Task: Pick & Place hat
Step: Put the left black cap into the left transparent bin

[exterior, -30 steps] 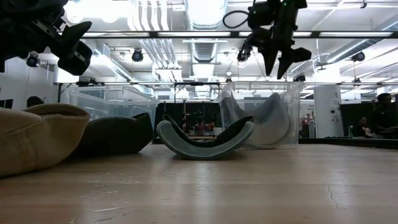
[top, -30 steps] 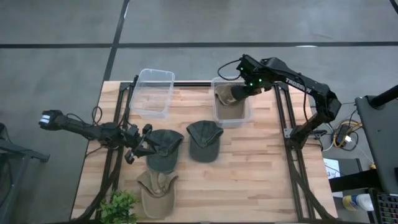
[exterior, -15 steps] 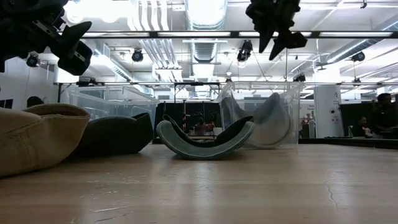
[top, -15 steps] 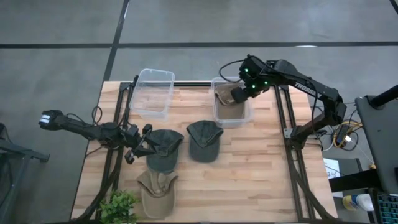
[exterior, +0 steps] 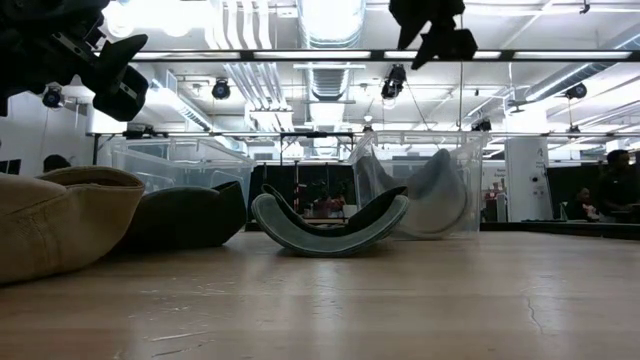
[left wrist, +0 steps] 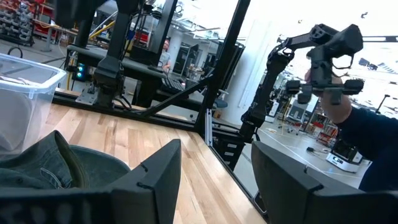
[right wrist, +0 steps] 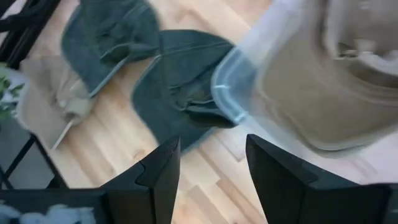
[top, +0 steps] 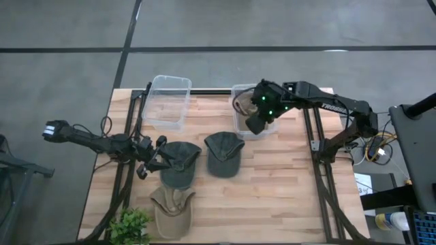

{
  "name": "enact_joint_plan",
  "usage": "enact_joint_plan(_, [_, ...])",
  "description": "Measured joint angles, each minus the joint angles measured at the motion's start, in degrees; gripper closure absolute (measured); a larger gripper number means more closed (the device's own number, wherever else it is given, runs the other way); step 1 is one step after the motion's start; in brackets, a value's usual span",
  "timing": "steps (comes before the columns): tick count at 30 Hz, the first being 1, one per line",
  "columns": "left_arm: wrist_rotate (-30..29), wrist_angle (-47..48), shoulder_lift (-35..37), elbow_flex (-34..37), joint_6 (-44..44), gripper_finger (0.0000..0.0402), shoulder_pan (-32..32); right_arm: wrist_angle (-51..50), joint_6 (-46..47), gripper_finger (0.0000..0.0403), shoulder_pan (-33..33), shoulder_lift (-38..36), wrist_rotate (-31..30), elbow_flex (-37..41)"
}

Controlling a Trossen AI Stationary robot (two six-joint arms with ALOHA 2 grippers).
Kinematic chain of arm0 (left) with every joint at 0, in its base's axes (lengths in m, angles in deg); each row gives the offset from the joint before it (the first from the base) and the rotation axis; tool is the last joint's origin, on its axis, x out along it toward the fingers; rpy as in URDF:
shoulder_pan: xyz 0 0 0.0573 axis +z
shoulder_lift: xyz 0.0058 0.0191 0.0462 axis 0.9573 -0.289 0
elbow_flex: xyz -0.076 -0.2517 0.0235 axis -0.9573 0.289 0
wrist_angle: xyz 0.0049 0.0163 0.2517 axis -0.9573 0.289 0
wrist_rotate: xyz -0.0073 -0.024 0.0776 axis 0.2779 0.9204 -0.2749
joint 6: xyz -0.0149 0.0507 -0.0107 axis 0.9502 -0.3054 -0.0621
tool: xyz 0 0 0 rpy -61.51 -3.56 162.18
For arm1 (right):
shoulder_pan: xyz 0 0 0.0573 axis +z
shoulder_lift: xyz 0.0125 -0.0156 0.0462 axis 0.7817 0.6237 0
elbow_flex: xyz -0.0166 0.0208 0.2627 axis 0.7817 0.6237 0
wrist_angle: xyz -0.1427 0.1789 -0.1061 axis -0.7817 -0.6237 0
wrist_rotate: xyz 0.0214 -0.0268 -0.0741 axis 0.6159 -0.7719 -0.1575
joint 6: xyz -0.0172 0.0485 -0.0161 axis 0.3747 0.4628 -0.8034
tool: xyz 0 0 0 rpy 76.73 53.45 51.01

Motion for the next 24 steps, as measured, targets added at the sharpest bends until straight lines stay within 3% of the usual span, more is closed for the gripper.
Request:
enact_joint_plan(7, [0.00, 0.01, 0.00, 0.00, 0.01, 0.0213, -0.04, 3.31, 0.20, 0.0225, 5.77, 0.09, -0.53, 0.00])
enact_joint_plan(12, [0.00, 0.01, -0.01, 0.00, 0.00, 0.0213, -0.04, 5.12, -0.04, 0.0225, 10.73, 0.11, -4.15, 0.00])
enact_joint_plan(21, [0.00, 0.02, -0.01, 0.01, 0.00, 0.0213, -0.02, 8.25, -2.24, 0.0226, 18.98, 0.11, -17.21, 1.12])
enact_joint_plan(24, [0.00, 0.02, -0.01, 0.00, -0.01, 0.0213, -0.02, 10.66, -3.51, 0.0227, 20.57, 0.11, -18.48, 2.20])
